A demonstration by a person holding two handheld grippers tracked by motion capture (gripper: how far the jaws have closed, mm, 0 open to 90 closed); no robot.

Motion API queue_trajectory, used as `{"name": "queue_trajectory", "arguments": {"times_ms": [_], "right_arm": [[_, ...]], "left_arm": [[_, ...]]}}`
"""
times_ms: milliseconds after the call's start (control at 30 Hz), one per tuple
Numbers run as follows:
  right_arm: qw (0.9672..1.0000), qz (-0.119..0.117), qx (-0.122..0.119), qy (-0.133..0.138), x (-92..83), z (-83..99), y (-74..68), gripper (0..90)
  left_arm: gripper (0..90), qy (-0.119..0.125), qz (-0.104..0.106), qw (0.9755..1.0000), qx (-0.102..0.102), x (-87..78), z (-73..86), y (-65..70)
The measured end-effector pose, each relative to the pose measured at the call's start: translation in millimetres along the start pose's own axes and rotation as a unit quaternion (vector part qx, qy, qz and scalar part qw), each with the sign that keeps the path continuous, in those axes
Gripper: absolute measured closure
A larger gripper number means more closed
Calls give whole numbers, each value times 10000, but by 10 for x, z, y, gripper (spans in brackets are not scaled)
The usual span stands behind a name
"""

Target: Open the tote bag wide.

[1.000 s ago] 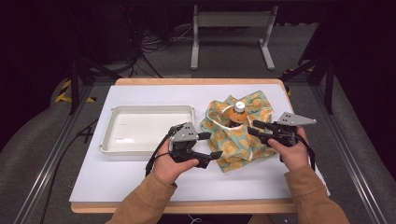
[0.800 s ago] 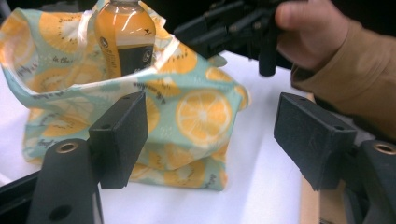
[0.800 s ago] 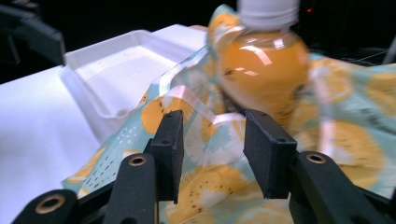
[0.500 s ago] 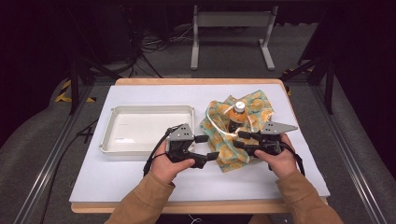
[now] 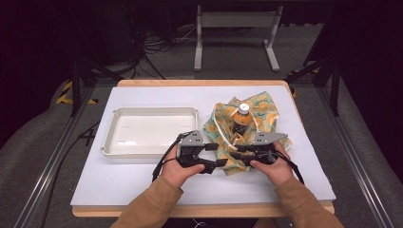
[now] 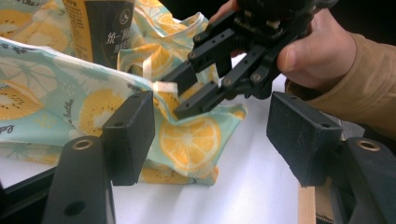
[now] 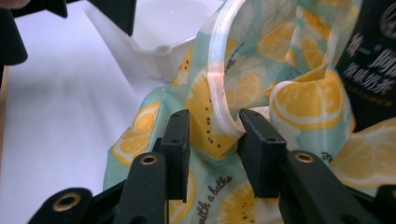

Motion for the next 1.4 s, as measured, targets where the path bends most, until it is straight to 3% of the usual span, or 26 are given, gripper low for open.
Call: {"name": "queue_trajectory", "arguments": {"times_ms": [500, 633, 1000, 1333, 1400], "right_arm": [[9985, -152, -146, -503, 223, 130, -110, 646], [9985, -165, -141, -500, 235, 129, -119, 645], [9987, -173, -241, -424, 224, 125, -139, 620], [9987, -179, -268, -383, 216, 131, -150, 608], [9988, -185, -257, -377, 213, 131, -149, 608]], "left_arm": [[380, 29, -34, 10000, -56, 78, 30, -74], [415, 54, 0, 10000, -83, 151, 20, -87], [506, 104, -157, 9998, -55, 348, -105, -220], [593, 7, -112, 9998, -180, 552, -169, -317], [604, -147, -160, 9995, -207, 596, -158, -336]]}}
Point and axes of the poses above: each handheld gripper's, and its own axes: x roughly forward along the jaws, z roughly out of its underside, y roughly to its right, the point moved 3 cm from there along x, roughly forward along the jaws, and after that the axes turned 1 degree about z, right-handed, at the moved point
